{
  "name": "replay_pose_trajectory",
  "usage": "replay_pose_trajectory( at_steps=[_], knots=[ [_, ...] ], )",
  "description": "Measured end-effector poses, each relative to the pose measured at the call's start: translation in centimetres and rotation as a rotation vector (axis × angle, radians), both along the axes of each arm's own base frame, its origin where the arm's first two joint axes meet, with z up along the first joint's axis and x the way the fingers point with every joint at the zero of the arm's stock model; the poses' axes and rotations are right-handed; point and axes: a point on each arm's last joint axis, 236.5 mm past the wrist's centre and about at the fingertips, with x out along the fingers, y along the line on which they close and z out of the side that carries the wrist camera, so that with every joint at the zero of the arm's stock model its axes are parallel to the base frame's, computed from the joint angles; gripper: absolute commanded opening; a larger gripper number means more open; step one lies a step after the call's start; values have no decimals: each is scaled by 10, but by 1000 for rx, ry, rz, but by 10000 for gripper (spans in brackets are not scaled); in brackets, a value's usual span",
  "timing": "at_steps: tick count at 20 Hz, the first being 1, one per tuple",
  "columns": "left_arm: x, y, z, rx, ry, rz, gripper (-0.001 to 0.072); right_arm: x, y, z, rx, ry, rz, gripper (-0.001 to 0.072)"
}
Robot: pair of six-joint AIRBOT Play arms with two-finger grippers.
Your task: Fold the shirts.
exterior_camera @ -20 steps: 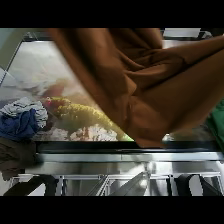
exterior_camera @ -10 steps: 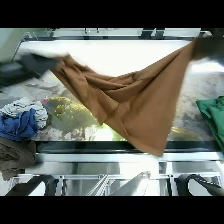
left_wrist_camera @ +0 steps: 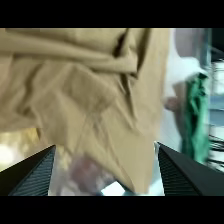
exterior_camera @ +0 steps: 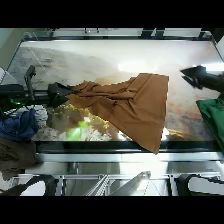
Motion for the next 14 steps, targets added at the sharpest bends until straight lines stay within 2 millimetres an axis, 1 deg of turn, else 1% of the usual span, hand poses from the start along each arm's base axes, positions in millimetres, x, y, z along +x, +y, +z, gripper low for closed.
replay_pose_trajectory(
  at_steps=[1, 2, 4, 6, 8, 9, 11, 12, 14],
  knots=[
    [-4, 5, -4, -20, 32, 0, 715, -15, -6, -11, 21, 59, 12, 434],
    [-7, 8, -10, -36, 62, 0, 716, -30, -8, -22, 41, 118, 22, 434],
    [-14, 7, -27, -62, 129, -3, 716, -60, -8, -46, 87, 228, 22, 434],
    [-19, -1, -43, -81, 187, -30, 716, -89, -2, -72, 125, 324, 6, 437],
    [-22, -12, -59, -86, 247, -62, 716, -111, 7, -92, 154, 396, -18, 439],
    [-24, -16, -67, -71, 276, -84, 717, -121, 11, -100, 168, 426, -26, 439],
    [-27, -17, -82, -19, 317, -122, 717, -134, 18, -110, 183, 462, -34, 439],
    [-27, -15, -88, 13, 332, -135, 717, -139, 20, -114, 188, 476, -34, 439],
    [-23, -4, -98, 76, 349, -125, 717, -144, 23, -118, 194, 490, -40, 438]
  ],
)
